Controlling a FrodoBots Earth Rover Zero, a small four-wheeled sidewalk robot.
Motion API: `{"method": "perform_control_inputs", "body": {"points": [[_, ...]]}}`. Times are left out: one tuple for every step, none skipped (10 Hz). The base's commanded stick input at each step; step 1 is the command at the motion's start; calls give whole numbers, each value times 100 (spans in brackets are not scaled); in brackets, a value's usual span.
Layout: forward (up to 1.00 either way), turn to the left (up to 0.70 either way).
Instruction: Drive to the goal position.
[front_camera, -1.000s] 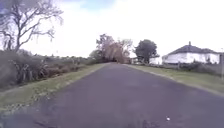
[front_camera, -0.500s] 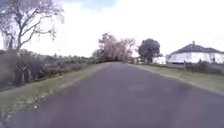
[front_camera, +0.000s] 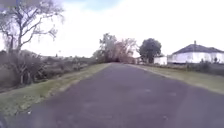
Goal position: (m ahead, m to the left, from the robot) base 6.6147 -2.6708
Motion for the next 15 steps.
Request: {"method": "perform_control_inputs", "body": {"points": [[85,-3],[85,-21],[85,-34],[85,-34],[85,-34],[85,-34],[85,-34],[85,-34],[85,-34],[85,-34],[85,-34],[85,-34],[85,-34],[85,-34],[85,-34]]}}
